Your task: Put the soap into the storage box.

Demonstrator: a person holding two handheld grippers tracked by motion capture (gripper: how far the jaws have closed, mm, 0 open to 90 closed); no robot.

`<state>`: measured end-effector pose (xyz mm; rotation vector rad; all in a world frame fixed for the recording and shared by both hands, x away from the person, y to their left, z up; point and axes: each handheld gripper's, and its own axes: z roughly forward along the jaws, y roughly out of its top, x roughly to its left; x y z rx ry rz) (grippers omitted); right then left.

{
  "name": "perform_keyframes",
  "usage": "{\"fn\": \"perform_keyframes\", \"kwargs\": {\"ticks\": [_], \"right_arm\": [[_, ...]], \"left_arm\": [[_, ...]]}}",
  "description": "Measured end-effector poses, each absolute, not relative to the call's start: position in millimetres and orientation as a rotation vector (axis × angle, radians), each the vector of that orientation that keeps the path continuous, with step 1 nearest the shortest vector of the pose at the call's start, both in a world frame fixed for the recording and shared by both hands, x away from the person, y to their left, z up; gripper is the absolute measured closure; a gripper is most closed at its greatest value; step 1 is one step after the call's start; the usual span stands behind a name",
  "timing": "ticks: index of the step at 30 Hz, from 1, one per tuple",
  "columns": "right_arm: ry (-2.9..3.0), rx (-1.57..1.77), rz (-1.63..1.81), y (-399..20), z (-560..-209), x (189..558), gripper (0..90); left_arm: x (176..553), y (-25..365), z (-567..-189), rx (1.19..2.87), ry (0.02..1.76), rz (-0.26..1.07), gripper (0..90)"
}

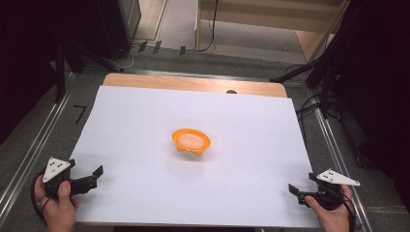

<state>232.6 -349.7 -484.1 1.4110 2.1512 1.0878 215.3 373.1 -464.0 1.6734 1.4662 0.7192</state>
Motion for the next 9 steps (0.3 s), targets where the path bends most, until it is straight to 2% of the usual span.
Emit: {"fn": "perform_keyframes", "kwargs": {"ticks": [9], "right_arm": [[2.111,1.429,1.118,-352,-483,217,4.8]], "left_arm": [[216,375,-464,1.655,1.486,0.701,0.0]]}}
